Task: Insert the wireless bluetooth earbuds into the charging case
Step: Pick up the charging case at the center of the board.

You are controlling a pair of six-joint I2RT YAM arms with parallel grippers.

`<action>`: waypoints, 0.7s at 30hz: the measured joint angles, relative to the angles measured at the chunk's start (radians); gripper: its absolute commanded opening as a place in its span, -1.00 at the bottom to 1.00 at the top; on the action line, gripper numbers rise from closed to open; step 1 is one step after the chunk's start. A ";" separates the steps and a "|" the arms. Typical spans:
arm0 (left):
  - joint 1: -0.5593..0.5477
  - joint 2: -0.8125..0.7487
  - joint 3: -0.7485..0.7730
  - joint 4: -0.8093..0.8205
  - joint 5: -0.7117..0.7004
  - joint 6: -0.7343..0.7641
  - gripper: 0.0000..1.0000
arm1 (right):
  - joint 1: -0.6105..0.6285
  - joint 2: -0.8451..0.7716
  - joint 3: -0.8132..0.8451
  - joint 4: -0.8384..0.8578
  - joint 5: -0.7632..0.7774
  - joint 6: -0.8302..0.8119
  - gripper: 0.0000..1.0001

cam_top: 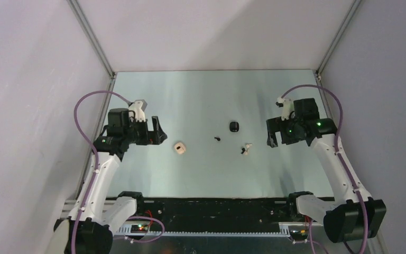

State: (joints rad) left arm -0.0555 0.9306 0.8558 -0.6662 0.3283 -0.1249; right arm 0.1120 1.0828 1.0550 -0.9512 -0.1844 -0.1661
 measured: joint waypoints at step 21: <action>0.308 0.073 0.056 -0.118 0.233 -0.201 0.84 | 0.612 0.696 0.473 0.210 -0.109 0.205 0.48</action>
State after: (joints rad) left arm 0.2527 1.0035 0.9119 -0.7845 0.5617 -0.3260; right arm 0.7235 1.7786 1.5280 -0.7410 -0.2932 0.0391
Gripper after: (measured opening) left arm 0.938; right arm 0.760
